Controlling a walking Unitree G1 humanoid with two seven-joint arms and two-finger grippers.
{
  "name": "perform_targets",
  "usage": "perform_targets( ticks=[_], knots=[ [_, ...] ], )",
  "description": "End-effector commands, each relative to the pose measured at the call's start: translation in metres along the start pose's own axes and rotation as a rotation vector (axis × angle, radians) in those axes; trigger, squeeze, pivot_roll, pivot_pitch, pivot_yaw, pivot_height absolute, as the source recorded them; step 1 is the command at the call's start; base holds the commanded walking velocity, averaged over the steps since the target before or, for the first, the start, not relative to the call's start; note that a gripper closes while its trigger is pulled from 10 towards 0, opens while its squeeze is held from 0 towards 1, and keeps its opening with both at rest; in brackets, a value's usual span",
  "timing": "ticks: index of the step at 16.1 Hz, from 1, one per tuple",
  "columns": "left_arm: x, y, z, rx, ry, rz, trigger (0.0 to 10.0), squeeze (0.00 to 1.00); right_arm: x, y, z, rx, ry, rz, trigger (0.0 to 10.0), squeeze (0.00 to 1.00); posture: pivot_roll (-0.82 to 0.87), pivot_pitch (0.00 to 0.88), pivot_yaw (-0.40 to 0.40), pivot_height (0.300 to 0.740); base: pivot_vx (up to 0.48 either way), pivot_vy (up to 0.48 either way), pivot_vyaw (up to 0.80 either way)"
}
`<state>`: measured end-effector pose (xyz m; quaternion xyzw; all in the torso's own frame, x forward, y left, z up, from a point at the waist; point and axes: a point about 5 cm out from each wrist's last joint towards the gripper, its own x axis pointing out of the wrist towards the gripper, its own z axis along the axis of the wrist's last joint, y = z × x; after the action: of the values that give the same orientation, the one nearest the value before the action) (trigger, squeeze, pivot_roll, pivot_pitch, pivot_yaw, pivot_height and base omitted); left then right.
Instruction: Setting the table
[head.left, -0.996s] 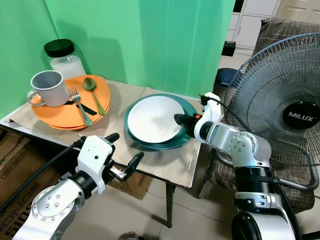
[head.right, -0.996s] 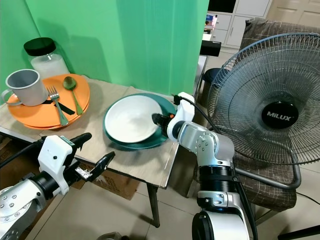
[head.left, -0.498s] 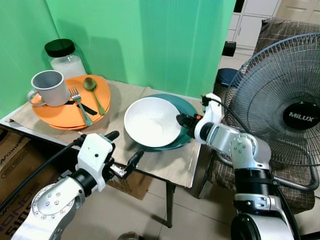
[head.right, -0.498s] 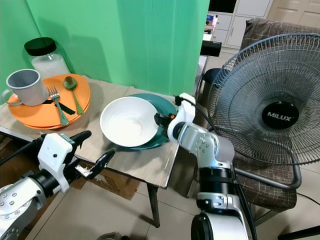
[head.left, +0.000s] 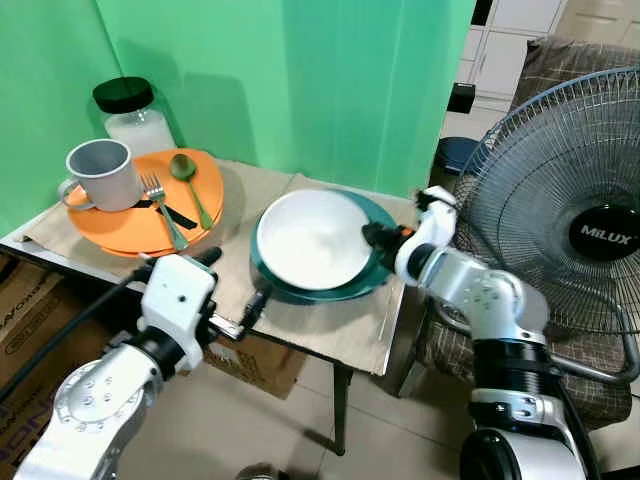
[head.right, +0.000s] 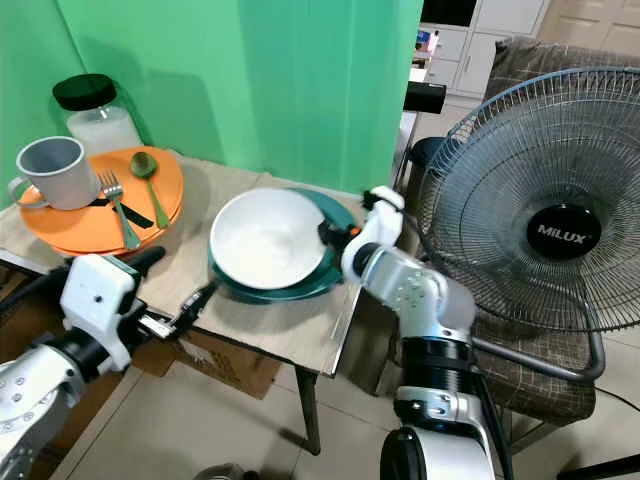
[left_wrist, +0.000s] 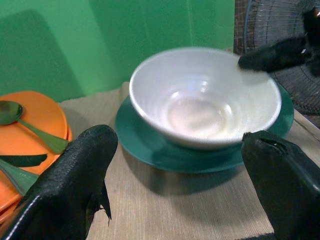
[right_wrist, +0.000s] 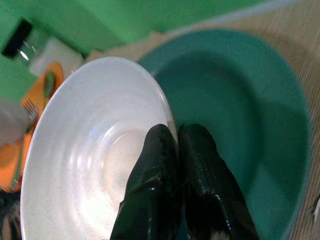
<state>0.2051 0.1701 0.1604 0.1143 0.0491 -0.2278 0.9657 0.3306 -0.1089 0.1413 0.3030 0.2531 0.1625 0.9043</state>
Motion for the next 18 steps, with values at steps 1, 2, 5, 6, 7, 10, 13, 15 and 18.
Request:
perform_targets(
  ticks=[1,2,5,6,7,10,13,15,18],
  knots=[
    [0.0,0.002,0.001,0.006,-0.004,0.011,10.0,0.0,-0.005,0.011,0.016,0.0,-0.075,0.059,0.0,0.0,0.11,0.0,0.034,0.74,0.0,0.0,0.0],
    [-0.001,0.001,0.001,0.006,-0.002,0.005,10.0,0.0,-0.008,0.011,0.02,0.007,-0.104,0.073,0.0,0.0,0.11,0.0,0.036,0.74,0.0,0.0,0.0],
    [0.001,-0.002,-0.001,0.002,0.001,-0.003,10.0,0.0,-0.007,0.01,0.014,-0.1,-0.067,0.033,9.6,0.0,0.1,0.0,0.038,0.74,0.0,0.0,0.0],
    [0.001,-0.002,-0.002,0.002,0.005,-0.006,10.0,0.0,-0.006,0.01,0.008,-0.146,-0.027,0.006,10.0,0.0,0.1,0.0,0.038,0.74,0.0,0.0,0.0],
    [0.001,-0.002,-0.002,0.002,0.011,-0.01,10.0,0.0,-0.005,0.011,0.004,-0.2,0.013,0.003,10.0,0.0,0.1,0.0,0.035,0.74,0.0,0.0,0.0],
    [0.0,-0.003,-0.004,0.004,0.019,-0.013,10.0,0.0,-0.003,0.012,-0.006,-0.239,0.073,-0.005,10.0,0.0,0.11,0.0,0.029,0.74,0.0,0.0,0.0],
    [-0.001,-0.006,-0.003,-0.014,0.016,-0.036,10.0,0.0,0.001,0.006,-0.003,-0.218,0.075,-0.05,10.0,1.0,0.11,0.0,0.025,0.74,0.0,0.0,0.0],
    [-0.003,-0.011,-0.003,-0.033,0.019,-0.071,10.0,0.0,0.003,0.007,-0.003,-0.206,0.084,-0.044,10.0,1.0,0.11,0.0,0.025,0.74,0.0,0.0,0.0],
    [-0.003,-0.011,-0.003,-0.033,0.021,-0.074,10.0,0.0,0.006,0.012,-0.007,-0.163,0.126,-0.02,10.0,0.78,0.11,0.0,0.025,0.74,0.0,0.0,0.0]
  ],
)
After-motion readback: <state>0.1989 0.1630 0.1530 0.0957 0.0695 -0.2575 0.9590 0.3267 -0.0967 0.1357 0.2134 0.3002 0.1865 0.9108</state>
